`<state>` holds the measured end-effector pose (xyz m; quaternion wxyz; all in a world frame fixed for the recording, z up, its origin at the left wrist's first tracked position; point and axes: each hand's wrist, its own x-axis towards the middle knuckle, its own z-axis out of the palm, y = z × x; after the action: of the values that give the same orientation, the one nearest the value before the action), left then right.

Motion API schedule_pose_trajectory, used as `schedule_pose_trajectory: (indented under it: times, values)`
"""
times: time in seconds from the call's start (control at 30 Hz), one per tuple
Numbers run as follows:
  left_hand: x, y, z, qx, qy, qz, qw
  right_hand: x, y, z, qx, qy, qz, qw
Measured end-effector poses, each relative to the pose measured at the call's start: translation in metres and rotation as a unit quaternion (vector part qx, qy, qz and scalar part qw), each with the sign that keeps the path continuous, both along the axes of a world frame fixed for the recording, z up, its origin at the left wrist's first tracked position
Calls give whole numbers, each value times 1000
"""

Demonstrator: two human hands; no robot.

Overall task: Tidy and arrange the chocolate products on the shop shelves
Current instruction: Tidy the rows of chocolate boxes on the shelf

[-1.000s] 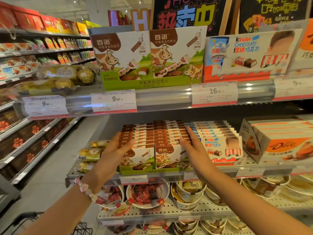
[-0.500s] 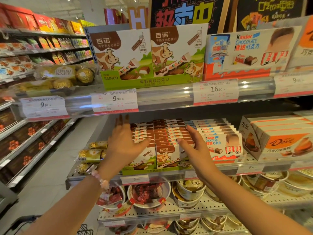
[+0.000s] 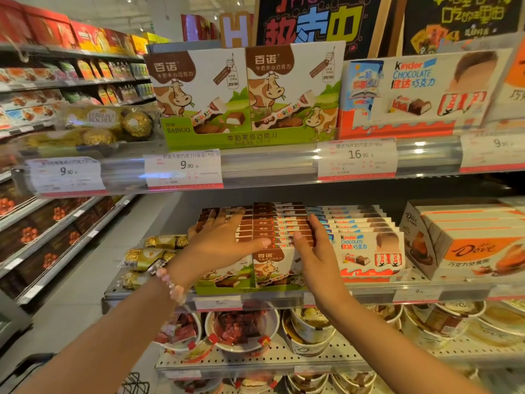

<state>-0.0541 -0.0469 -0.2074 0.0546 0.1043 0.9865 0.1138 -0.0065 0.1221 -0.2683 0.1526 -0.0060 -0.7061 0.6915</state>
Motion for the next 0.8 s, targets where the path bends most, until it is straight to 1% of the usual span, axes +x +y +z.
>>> schedule_pose_trajectory:
  times: [0.17,0.37,0.4,0.47,0.53,0.57,0.63,0.7,0.73,0.77,0.8]
  values:
    - [-2,2,0,-22,-10,-1,1000,-3,3,1,12,-9,0,1000]
    - [-2,2,0,-15,-11,13,1000,-4,7,8,47,-18,6,999]
    - [-2,4,0,-11,-2,15,1000,-4,10,11,54,-17,8,998]
    - [2,12,1,6,48,6,999,-3,21,17,77,-13,9,997]
    - [6,28,1,40,109,-9,993,-2,37,24,95,0,10,995]
    - [7,38,2,61,123,-15,990,-3,48,28,112,10,10,994]
    - [7,61,4,110,124,-32,986,-9,75,37,168,21,10,986]
    - [2,85,7,127,125,-64,982,-20,107,46,242,-14,24,970]
    - [-3,97,10,118,120,-85,982,-26,122,51,285,-43,42,957]
    - [-9,108,14,98,93,-106,985,-32,137,54,338,-74,63,936]
    - [-13,118,18,73,43,-131,988,-40,150,57,411,-102,83,902]
